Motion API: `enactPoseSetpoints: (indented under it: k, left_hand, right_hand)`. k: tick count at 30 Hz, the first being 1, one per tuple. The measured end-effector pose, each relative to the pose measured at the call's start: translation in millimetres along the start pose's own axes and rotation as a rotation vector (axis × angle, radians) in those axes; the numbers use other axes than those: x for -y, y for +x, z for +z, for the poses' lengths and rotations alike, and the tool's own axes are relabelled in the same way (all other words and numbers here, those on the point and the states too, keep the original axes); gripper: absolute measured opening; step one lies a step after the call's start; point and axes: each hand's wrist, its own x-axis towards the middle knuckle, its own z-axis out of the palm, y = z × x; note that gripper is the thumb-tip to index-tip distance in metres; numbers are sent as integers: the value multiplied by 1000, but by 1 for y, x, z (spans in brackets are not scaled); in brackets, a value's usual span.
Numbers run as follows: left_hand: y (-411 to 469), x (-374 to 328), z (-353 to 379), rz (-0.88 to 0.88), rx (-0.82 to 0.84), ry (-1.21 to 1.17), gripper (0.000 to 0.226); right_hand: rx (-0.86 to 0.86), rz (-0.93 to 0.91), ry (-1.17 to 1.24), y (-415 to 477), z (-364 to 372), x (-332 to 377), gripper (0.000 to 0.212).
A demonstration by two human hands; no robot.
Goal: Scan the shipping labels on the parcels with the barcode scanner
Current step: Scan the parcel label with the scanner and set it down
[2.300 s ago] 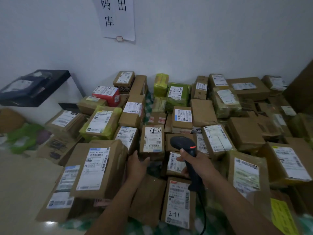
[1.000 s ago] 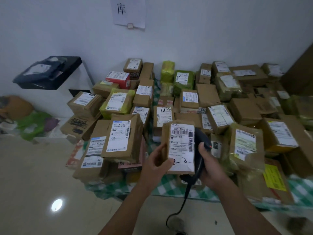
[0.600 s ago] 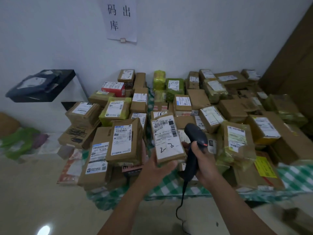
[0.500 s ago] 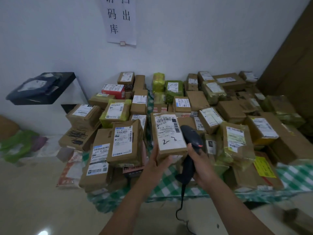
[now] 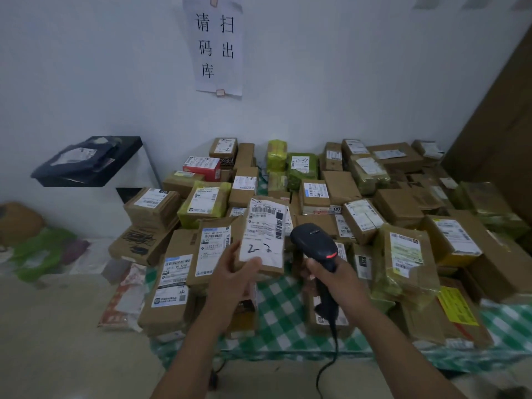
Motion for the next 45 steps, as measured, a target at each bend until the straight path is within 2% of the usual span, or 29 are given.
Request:
enactPoseSetpoints:
  k: [4,10,12,16,20,26,34,36,40,45]
  left_hand:
    - [15,-7,-35,69,-96,102,55]
    - [25,-21,-73,121,-61,293,63]
    - [31,-22,-83,119,-62,351,59]
    - [36,-23,-96,113,-57,458,68]
    - [38,-20,-99,109,-53,525,61]
    - [37,-20,-95,103,-56,513,59]
    - [38,-29,-67,159,-31,500,65]
    - [43,-26,-53,188,-49,518,75]
    - [48,-13,-6,186,-61,559,68]
    - [38,21,53,21,-168,856,77]
  right_hand:
    - [115,-51,-199,2,-15,13,12]
    - [244,-51,-443,-1,-11,32,12]
    - [257,-53,-470,-1,-9,34,12]
    - [257,-70,-489,-3,-7,36,14]
    - [261,-74,-517,-2,-9,38,17]
    - [289,-69,-594,-2,-10,40,18]
    - [252,-69,-535,-1,-21,39,16]
    - [214,-61,-469,0,-29,37,14]
    - [83,-48,-358,6,-45,28,17]
    - [-21,-5,-299,12,-62,8,17]
